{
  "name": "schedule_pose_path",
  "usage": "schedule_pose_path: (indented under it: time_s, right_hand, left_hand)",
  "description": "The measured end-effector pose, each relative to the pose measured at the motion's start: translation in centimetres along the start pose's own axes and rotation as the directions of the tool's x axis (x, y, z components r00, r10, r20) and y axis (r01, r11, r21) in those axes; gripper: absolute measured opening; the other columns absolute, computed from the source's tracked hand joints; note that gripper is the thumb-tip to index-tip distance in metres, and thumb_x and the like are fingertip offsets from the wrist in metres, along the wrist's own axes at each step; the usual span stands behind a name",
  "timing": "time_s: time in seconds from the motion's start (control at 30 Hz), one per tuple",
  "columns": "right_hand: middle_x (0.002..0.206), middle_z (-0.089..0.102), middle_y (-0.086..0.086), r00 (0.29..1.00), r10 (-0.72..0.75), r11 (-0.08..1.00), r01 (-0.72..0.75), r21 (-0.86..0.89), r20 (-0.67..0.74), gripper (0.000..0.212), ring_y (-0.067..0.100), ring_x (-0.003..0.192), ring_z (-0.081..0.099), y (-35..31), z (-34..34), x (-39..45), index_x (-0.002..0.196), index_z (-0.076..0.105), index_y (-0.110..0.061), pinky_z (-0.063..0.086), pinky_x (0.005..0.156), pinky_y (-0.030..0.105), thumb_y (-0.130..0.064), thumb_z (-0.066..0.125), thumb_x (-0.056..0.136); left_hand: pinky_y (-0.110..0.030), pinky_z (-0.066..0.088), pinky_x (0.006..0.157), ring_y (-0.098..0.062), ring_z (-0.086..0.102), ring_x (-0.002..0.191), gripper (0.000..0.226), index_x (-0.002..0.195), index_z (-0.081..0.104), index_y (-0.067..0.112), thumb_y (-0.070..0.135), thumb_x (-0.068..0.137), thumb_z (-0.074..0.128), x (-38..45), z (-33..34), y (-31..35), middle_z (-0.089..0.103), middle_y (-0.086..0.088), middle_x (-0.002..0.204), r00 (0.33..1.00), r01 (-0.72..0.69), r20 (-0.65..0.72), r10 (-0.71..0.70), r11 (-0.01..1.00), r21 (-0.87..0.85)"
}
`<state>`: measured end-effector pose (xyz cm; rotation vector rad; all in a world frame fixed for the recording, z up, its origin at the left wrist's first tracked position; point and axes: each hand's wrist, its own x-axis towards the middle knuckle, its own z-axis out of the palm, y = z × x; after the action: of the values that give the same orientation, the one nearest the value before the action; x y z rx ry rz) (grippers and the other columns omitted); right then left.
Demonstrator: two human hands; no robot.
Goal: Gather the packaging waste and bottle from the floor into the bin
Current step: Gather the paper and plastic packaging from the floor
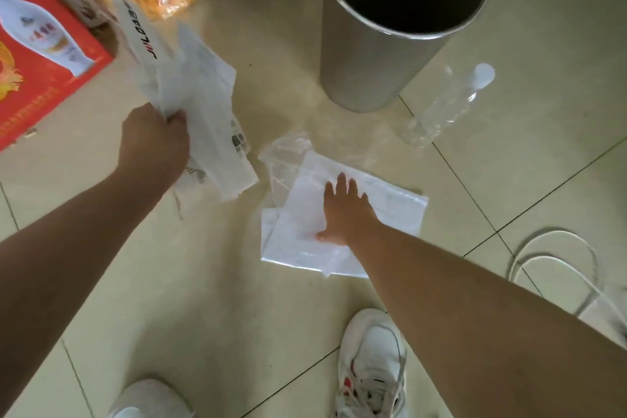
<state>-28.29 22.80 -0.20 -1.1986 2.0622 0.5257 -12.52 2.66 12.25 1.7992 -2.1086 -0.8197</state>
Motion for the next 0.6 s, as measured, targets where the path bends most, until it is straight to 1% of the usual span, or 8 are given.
schedule_pose_path:
  time_s: [0.1,0.2,0.27,0.37,0.43,0.47,0.53,0.6]
  right_hand:
    - [0.161,-0.005,0.032,0.999,0.027,0.999,-0.028,-0.02,-0.024,0.089,0.049,0.149,0.006,-0.9,0.0,-0.1,0.155,0.005,0.002,0.025,0.119,0.052,-0.027,0.064,0.094]
    - [0.16,0.015,0.031,0.998,0.027,0.997,-0.031,-0.075,-0.049,0.066,0.045,0.143,0.029,-1.2,-0.9,-0.3,0.149,0.03,0.002,0.039,0.11,0.045,-0.001,0.062,0.091]
    - [0.154,0.033,0.028,0.995,0.019,0.996,-0.027,-0.084,-0.099,0.06,0.039,0.132,0.046,-1.0,-1.4,-0.5,0.143,0.043,0.001,0.046,0.102,0.041,0.006,0.063,0.086]
    - [0.11,0.066,0.011,0.988,0.035,0.998,-0.042,-0.041,-0.153,0.039,0.028,0.104,0.063,-0.9,-2.3,-1.1,0.119,0.062,-0.005,0.049,0.081,0.032,0.009,0.061,0.082]
    - [0.075,0.056,0.002,0.982,0.061,0.998,-0.058,0.022,-0.18,0.03,0.024,0.088,0.065,-1.0,-3.4,-1.6,0.1,0.065,-0.007,0.046,0.069,0.029,0.013,0.058,0.079]
    - [0.069,0.05,0.001,0.975,0.069,0.997,-0.058,0.059,-0.212,0.027,0.024,0.087,0.065,-1.3,-3.9,-1.7,0.095,0.063,-0.007,0.045,0.067,0.029,0.014,0.056,0.08]
    - [0.08,0.059,0.005,0.94,0.063,0.989,-0.014,0.146,-0.336,0.024,0.026,0.088,0.066,-2.1,-5.2,-1.6,0.095,0.06,-0.007,0.047,0.067,0.03,0.012,0.052,0.084]
    - [0.095,0.063,0.01,0.874,0.05,0.965,0.082,0.248,-0.483,0.02,0.027,0.087,0.066,-3.3,-6.7,-1.3,0.1,0.059,-0.006,0.048,0.067,0.031,0.007,0.049,0.089]
  left_hand:
    - [-0.041,0.046,0.096,-0.042,0.059,0.114,0.038,0.121,0.061,-0.006,0.021,0.097,0.051,-0.1,0.2,0.0,0.064,-0.028,0.121,1.0,-0.004,0.004,0.004,1.0,-0.012]
    - [-0.034,0.044,0.087,-0.041,0.06,0.112,0.035,0.12,0.061,-0.005,0.02,0.097,0.05,-0.5,0.3,0.1,0.065,-0.025,0.12,1.0,0.013,0.013,-0.013,0.999,-0.041]
    - [-0.033,0.041,0.083,-0.041,0.059,0.111,0.035,0.119,0.061,-0.005,0.019,0.098,0.049,-0.7,0.3,0.2,0.064,-0.025,0.119,1.0,0.01,0.023,-0.01,0.999,-0.04]
    - [-0.035,0.042,0.081,-0.041,0.06,0.107,0.033,0.116,0.062,-0.005,0.02,0.098,0.049,-0.7,0.2,0.0,0.065,-0.026,0.115,1.0,-0.008,0.023,0.009,0.999,-0.032]
    - [-0.033,0.04,0.077,-0.04,0.06,0.103,0.032,0.114,0.062,-0.004,0.019,0.098,0.048,-0.7,0.0,-0.2,0.065,-0.025,0.112,1.0,-0.013,0.021,0.014,0.999,-0.033]
    - [-0.032,0.039,0.075,-0.039,0.06,0.098,0.031,0.113,0.062,-0.004,0.019,0.098,0.048,-0.7,-0.1,-0.2,0.065,-0.025,0.111,1.0,-0.011,0.026,0.012,0.999,-0.038]
    - [-0.03,0.038,0.073,-0.033,0.056,0.087,0.03,0.113,0.062,-0.003,0.018,0.098,0.047,-0.9,-0.3,0.1,0.064,-0.022,0.105,0.999,-0.004,0.032,0.006,0.999,-0.054]
    - [-0.029,0.035,0.071,-0.035,0.057,0.087,0.03,0.111,0.062,-0.005,0.016,0.098,0.046,-1.0,-0.6,0.6,0.064,-0.024,0.105,1.0,-0.014,0.026,0.015,0.999,-0.053]
